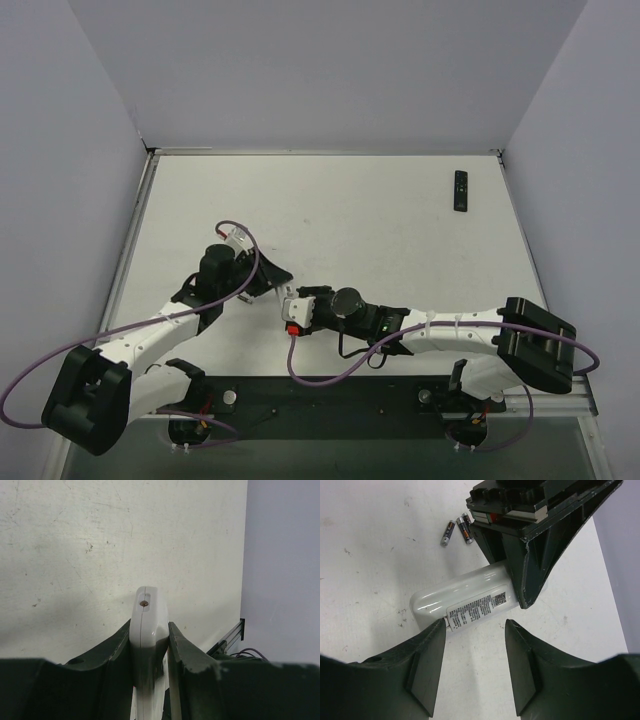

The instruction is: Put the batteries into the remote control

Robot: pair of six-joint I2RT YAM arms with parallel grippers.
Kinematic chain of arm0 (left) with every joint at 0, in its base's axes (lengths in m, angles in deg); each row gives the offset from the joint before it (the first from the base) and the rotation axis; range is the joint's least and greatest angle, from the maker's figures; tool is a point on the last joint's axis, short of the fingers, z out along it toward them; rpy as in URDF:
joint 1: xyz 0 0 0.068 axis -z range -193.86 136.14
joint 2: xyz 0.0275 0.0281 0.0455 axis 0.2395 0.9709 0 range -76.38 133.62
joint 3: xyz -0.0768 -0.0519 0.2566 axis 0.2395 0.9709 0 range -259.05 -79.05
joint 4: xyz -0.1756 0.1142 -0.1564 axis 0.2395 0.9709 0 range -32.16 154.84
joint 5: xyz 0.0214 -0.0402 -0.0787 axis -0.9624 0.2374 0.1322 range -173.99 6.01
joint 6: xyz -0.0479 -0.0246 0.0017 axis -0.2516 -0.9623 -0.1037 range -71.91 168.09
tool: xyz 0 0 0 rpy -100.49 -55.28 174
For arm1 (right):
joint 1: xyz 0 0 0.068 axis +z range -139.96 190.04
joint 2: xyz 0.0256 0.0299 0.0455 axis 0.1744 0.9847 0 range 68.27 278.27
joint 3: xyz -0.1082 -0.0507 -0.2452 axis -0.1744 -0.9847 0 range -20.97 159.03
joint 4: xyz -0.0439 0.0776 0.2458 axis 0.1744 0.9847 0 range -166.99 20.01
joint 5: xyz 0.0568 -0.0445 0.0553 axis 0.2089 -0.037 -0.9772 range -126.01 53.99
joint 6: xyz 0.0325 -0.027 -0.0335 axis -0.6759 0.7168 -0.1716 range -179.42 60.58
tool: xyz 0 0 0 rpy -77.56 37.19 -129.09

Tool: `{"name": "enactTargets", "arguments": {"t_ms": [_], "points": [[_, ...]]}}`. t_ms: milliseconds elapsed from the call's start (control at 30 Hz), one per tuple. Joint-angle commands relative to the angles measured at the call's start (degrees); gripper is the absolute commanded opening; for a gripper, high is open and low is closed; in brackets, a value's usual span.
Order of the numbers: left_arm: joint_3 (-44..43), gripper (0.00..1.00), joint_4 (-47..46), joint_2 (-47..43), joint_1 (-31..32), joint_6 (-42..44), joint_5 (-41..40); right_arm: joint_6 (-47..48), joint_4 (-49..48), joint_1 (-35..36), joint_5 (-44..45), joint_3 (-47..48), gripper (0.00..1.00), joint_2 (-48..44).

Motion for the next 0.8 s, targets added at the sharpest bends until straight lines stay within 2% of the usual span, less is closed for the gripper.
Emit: {"name": "enactTargets", "arguments": {"t_ms": [0,267,533,767], "points": [[-4.9,0.00,6.1,0.6,3.9,2.2,12.4,2.9,-10.0,-2.4,5.7,1.5,0.45,1.1],[-5.7,0.00,9.7,1.4,3.9,6.4,9.7,3.1,-11.8,-4.4,5.8,1.8,0.44,1.8],[-0.4,0.00,-1.1,0.3,4.0,1.2,10.7,-3.9,-12.2,-7.5,3.6,3.0,0.43,2.6],[1.3,0.00,-1.8,0.2,3.9,0.0,8.0,-9.5,-15.7,-8.2,2.7,1.9,0.42,2.5]]}}
